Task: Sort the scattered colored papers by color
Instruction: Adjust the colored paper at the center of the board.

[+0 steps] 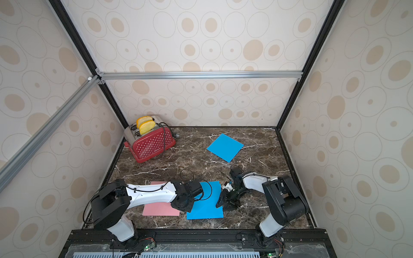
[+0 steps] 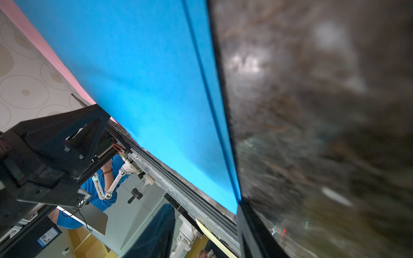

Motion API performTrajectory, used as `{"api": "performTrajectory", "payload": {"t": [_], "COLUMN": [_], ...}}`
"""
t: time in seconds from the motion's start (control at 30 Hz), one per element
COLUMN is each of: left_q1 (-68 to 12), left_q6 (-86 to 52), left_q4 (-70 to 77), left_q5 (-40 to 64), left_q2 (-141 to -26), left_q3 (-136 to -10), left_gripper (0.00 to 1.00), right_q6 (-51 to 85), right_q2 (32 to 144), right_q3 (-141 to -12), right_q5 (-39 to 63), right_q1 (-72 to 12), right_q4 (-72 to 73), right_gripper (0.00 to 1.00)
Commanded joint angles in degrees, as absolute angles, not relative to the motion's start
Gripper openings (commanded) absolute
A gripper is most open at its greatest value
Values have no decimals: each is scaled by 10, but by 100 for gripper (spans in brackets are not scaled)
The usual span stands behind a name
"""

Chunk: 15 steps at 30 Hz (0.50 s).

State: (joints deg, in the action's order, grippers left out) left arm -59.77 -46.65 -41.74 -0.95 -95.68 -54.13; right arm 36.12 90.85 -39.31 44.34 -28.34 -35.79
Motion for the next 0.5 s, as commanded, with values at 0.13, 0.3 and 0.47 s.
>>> {"api": "performTrajectory", "payload": {"t": [0.13, 0.3, 0.47], "left_q1": [-595, -586, -575], "left_q6": [-450, -432, -417], "left_q4": [-448, -533, -539], "left_q5": [-16, -87, -53], "left_q2": [-949, -932, -893], "left_q3": [-557, -594, -607], "left_gripper": [0, 0, 0], "right_q6": [315, 289, 277], "right_q2": [907, 884, 941], "right_q3": [-437, -511, -576], "right_q5": [336, 299, 299], "right_q1": [-287, -287, -284], "right_q4": [-422, -505, -424], "right_gripper": [53, 56, 57]}}
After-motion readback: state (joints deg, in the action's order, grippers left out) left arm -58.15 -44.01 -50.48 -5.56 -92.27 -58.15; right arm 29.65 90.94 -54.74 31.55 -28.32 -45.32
